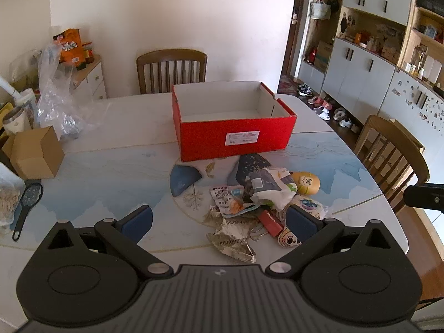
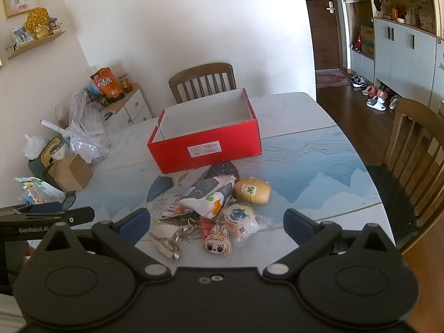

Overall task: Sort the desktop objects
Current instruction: 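Reach both tools toward the snack pile in front of the red box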

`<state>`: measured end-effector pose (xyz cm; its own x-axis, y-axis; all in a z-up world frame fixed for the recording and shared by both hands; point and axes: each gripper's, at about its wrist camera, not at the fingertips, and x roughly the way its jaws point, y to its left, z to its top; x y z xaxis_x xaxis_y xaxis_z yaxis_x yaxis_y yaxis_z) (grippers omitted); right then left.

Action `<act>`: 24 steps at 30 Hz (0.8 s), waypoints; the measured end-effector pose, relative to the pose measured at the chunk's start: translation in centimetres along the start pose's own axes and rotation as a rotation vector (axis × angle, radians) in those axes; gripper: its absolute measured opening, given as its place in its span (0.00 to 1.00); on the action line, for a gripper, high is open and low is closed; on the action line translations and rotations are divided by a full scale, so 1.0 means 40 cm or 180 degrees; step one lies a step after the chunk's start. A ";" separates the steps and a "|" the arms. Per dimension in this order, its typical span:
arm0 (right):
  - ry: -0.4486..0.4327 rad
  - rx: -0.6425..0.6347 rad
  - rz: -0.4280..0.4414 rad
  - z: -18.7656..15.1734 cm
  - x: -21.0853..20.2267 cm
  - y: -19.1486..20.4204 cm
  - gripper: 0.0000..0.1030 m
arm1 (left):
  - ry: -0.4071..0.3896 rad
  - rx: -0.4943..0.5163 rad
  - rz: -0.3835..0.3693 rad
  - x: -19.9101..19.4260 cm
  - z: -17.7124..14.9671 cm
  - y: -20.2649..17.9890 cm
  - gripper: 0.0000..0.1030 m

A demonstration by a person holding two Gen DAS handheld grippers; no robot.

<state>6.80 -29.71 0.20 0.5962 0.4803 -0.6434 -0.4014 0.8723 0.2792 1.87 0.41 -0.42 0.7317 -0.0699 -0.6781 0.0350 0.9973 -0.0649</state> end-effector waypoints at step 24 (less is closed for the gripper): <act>0.0317 -0.0259 0.0114 0.000 0.209 -0.020 0.95 | -0.0040 0.0362 -0.0107 0.185 -0.014 0.000 1.00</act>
<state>12.08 -26.39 -5.39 0.5100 0.4960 -0.7028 -0.4787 0.8425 0.2471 6.90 -0.11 -5.84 0.7372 -0.1037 -0.6677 0.1361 0.9907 -0.0035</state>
